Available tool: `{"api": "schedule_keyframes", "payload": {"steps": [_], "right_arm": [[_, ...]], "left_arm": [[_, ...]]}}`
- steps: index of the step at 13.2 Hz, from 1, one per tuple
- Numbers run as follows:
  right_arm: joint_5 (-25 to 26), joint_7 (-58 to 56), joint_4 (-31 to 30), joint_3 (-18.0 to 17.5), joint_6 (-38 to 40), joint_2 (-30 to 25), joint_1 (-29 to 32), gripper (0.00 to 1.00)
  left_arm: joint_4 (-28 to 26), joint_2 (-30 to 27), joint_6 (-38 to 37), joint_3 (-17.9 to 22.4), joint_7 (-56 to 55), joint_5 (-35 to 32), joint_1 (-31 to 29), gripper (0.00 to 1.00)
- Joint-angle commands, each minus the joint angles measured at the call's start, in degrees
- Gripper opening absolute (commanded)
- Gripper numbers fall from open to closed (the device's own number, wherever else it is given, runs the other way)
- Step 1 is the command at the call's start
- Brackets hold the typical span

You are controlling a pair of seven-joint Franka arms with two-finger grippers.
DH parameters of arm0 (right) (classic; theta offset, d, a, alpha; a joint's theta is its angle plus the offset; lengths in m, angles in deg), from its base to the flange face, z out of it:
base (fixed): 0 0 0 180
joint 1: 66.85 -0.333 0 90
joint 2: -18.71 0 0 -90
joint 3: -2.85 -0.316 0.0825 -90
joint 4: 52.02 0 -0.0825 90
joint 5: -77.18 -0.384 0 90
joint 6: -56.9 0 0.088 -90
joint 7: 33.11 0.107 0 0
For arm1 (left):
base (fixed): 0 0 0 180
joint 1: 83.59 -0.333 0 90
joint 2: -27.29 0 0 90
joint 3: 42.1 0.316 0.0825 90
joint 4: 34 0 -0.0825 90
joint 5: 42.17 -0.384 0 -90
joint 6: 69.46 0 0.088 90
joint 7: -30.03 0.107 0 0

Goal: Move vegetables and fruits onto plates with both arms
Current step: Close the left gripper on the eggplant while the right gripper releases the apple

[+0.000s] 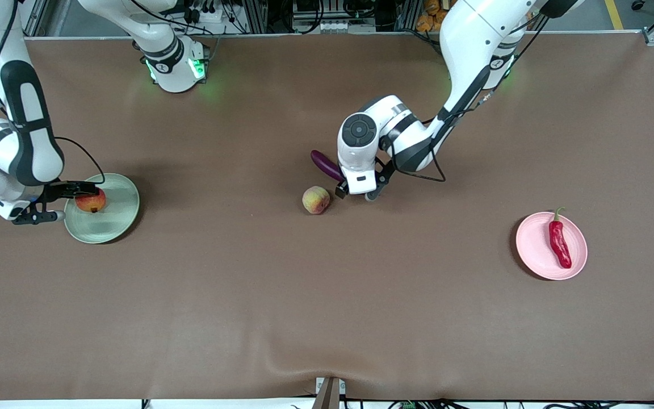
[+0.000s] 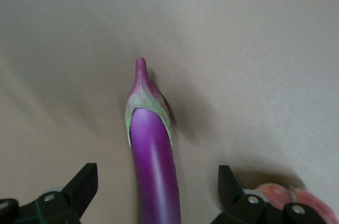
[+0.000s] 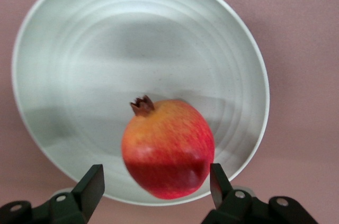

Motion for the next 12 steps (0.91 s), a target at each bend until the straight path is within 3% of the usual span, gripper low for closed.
{"api": "schedule_keyframes", "payload": {"steps": [1, 8, 12], "right_arm": [[-0.77, -1.65, 1.33, 0.11, 2.71, -1.55, 0.52, 0.84], [-0.68, -0.25, 5.63, 0.72, 9.90, -1.55, -0.01, 0.84], [-0.94, 12.81, 11.69, 0.11, 21.76, -2.07, -3.16, 0.86]], "left_arm": [[2.41, 3.28, 1.92, 0.77, -5.57, -5.46, 1.49, 1.00], [2.50, 5.48, 2.98, 0.86, -8.31, -8.56, 3.16, 1.00], [2.50, 5.57, 2.98, 1.65, -8.31, -9.25, 4.39, 0.99]]}}
